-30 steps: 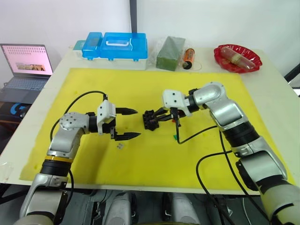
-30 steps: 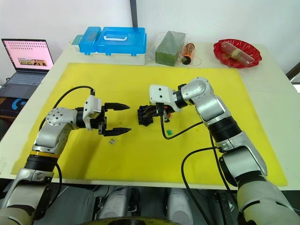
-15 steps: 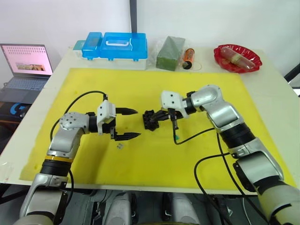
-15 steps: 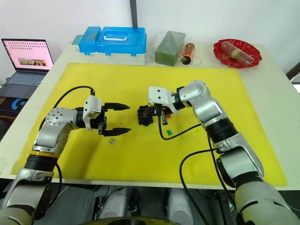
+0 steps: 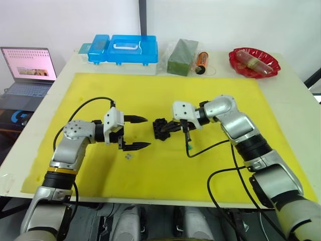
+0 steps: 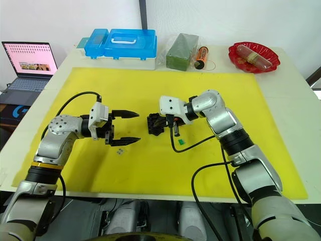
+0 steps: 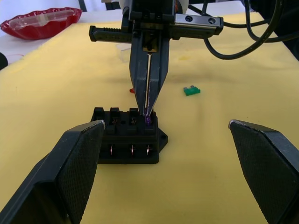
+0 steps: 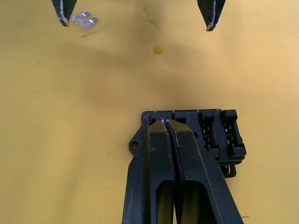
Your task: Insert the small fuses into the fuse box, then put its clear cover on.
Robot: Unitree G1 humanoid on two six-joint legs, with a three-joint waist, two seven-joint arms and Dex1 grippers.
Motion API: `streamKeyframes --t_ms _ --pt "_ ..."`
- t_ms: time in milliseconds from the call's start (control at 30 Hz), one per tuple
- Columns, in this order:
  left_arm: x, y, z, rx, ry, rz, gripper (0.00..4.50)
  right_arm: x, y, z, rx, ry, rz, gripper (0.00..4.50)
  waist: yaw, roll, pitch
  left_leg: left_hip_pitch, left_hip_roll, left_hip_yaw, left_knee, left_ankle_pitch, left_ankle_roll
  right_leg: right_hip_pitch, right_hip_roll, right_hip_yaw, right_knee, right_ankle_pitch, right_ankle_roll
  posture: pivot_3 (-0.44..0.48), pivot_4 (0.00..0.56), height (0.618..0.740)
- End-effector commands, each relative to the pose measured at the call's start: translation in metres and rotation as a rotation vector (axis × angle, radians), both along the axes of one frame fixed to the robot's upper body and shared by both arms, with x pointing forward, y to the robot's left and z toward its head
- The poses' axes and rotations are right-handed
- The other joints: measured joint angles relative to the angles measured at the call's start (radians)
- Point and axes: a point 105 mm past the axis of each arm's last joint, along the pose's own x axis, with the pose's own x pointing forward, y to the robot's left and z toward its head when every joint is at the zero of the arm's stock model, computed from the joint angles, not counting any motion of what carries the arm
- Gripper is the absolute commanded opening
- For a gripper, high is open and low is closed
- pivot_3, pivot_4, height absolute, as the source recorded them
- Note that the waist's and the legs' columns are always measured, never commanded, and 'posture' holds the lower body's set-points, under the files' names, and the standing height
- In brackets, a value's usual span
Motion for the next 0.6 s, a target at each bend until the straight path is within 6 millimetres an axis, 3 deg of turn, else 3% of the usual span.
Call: streamKeyframes --t_ms 33,367,600 --pt "-0.001 -0.001 0.008 -0.002 -0.035 -0.010 4.50 -0.001 -0.003 -0.006 -0.029 -0.004 -0.002 0.02 0.000 0.000 0.000 0.000 0.000 0.000 0.000 0.000 0.000 0.000 0.000 0.000 0.000 0.000 0.000 0.000 0.150 0.740" --pt "0.001 -0.001 0.009 -0.002 -0.036 -0.001 4.50 0.003 -0.016 -0.034 -0.110 -0.018 -0.021 0.02 0.000 0.000 0.000 0.002 0.000 0.000 0.000 0.000 0.000 0.002 0.000 0.000 0.000 0.000 0.000 0.000 0.150 0.740" --pt "0.002 -0.001 0.009 -0.002 -0.034 0.004 4.50 0.006 -0.017 -0.031 -0.096 -0.031 -0.029 0.02 0.000 0.000 -0.001 0.003 0.000 -0.001 0.000 -0.001 0.001 0.003 0.000 0.000 0.000 0.000 0.000 0.000 0.150 0.740"
